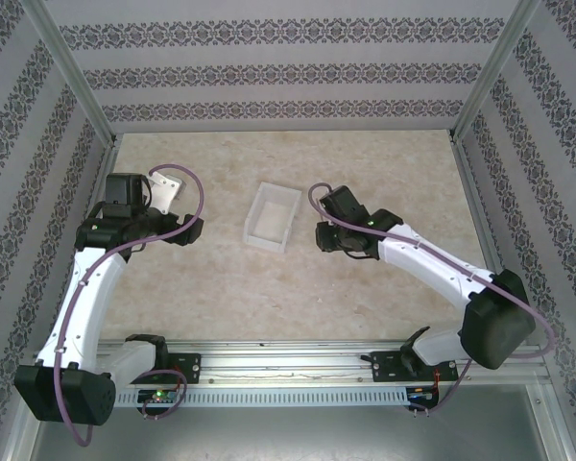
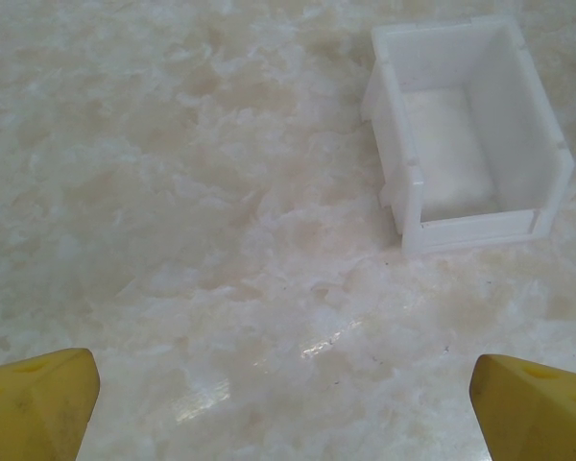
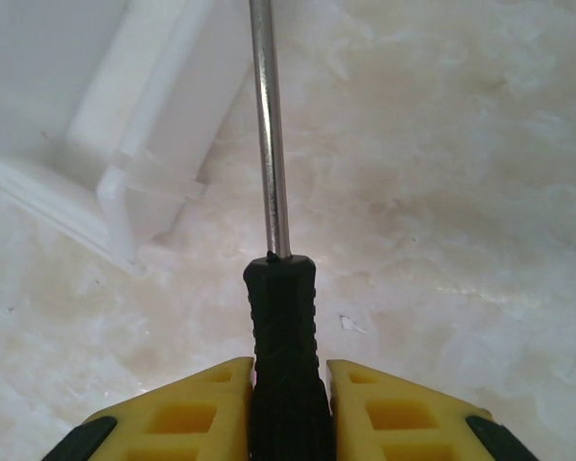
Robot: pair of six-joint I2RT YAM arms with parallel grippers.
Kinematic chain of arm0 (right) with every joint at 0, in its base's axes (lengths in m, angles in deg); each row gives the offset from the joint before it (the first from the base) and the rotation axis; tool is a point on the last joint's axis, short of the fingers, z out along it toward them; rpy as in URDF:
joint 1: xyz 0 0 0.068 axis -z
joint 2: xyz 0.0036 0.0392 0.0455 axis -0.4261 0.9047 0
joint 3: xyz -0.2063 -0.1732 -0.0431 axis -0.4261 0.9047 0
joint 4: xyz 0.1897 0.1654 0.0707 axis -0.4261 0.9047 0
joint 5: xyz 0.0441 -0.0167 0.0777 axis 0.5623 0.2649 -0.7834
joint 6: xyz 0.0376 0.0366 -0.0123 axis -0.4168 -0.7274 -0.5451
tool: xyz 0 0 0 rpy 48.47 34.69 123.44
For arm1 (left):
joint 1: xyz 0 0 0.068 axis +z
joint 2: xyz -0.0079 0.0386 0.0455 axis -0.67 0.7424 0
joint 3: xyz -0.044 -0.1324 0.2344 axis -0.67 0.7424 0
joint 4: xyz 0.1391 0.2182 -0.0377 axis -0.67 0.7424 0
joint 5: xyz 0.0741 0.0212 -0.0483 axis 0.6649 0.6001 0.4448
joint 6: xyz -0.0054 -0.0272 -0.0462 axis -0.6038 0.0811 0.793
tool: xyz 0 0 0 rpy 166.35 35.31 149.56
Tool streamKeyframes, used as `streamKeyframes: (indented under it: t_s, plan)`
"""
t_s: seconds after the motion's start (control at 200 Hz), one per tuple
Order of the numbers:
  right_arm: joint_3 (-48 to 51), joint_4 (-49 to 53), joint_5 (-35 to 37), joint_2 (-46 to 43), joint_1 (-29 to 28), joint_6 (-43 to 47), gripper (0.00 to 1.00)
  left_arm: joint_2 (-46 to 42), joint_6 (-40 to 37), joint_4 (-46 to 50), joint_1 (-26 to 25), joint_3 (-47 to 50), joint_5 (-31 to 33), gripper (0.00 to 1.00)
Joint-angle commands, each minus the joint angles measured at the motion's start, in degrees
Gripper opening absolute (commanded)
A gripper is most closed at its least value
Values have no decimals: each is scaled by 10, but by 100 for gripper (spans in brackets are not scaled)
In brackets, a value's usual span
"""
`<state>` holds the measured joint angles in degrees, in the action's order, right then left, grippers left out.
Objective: Put the screwdriver in the bin
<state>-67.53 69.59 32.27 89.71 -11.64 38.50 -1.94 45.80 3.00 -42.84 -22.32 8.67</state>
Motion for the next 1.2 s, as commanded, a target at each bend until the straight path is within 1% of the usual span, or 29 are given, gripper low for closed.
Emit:
streamKeyframes:
  t_s: [0.0,0.255,0.575,0.734,0.914,1.199]
  plan:
    - [-34,2,-10,21,-13,-7,24,-13,-1,15,-8,-5,12,99]
    - [-120,-7,-16,94,-38,-31,24,-23,-2,11,-8,-6,32,99]
    - [-211,-33,-16,201,-59,-74,24,-31,-1,13,-9,-12,27,99]
    - [-231,-41,-1,232,-66,-88,24,-30,7,10,-9,-21,26,99]
    - [-233,-60,12,250,-67,-111,24,-28,3,10,-9,-21,23,99]
    - [-262,-59,18,295,-68,-124,25,-28,-2,13,-9,-17,23,99]
